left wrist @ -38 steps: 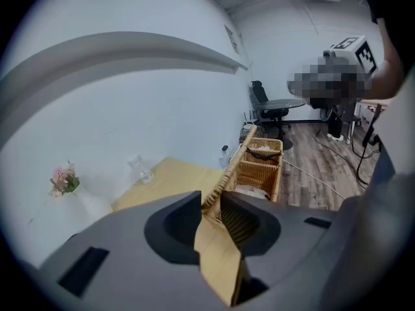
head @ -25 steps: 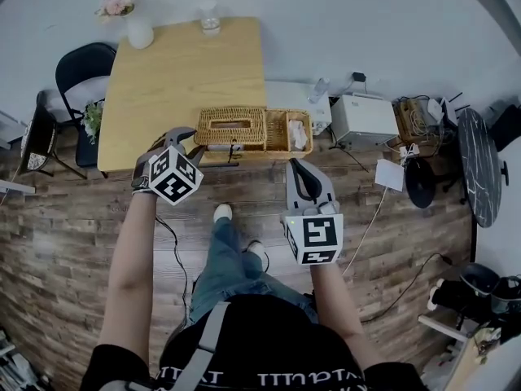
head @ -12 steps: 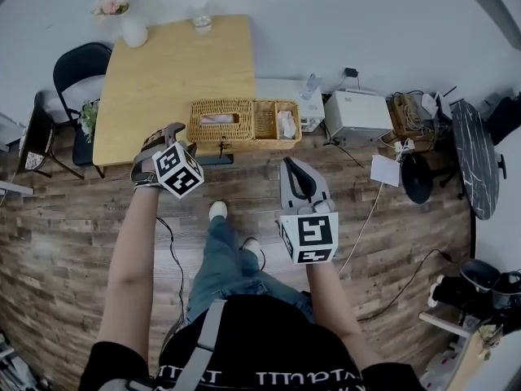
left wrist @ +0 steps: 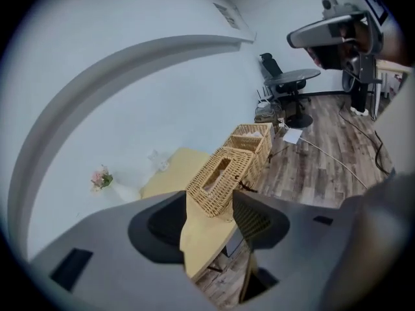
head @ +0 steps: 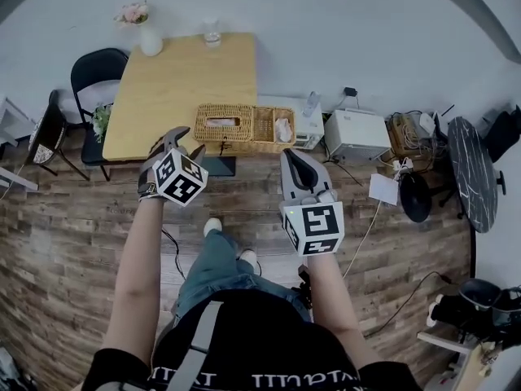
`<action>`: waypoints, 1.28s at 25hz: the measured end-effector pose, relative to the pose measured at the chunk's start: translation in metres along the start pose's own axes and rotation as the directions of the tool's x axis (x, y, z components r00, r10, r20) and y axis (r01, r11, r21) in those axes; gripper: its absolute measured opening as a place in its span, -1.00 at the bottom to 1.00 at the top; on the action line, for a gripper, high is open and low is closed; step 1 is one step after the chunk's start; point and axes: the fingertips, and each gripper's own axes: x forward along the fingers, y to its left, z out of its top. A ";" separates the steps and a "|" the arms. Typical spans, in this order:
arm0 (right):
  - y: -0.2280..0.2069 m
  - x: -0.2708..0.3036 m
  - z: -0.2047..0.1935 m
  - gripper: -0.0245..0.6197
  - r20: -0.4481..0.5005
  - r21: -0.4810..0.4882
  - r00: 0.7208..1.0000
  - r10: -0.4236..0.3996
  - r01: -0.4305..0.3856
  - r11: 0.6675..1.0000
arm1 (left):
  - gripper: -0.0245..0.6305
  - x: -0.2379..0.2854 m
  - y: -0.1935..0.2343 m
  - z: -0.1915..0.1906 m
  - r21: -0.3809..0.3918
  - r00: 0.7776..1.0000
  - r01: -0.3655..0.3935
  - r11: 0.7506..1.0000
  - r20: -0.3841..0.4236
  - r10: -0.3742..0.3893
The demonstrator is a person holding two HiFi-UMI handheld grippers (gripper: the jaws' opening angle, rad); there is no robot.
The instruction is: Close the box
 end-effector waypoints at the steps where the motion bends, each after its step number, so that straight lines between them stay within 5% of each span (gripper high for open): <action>1: -0.001 0.000 0.006 -0.88 0.010 -0.006 1.000 0.003 -0.003 1.000 | -0.28 -0.006 0.003 0.004 -0.025 1.000 -0.013 1.000 0.018 0.013; 8: 0.004 0.010 0.041 -0.88 0.059 -0.068 0.998 0.035 -0.031 0.997 | -0.28 -0.047 0.035 0.032 -0.226 0.980 -0.057 0.972 0.173 0.097; 16: 0.008 0.023 0.082 -0.88 0.084 -0.122 0.996 0.025 -0.015 0.992 | -0.28 -0.081 0.065 0.066 -0.309 0.927 -0.021 0.951 0.349 0.134; 24: 0.004 0.032 0.113 -0.88 0.126 -0.158 0.992 -0.023 0.043 0.986 | -0.28 -0.126 0.101 0.098 -0.443 0.819 0.058 0.894 0.534 0.212; 28: 0.001 0.032 0.126 -0.88 0.149 -0.159 0.987 -0.053 0.077 0.984 | -0.31 -0.149 0.114 0.106 -0.459 0.752 0.068 0.886 0.607 0.257; 32: 0.003 0.025 0.135 -0.88 0.180 -0.141 0.982 -0.059 0.085 0.986 | -0.69 -0.172 0.128 0.108 -0.470 0.685 0.012 0.882 0.647 0.335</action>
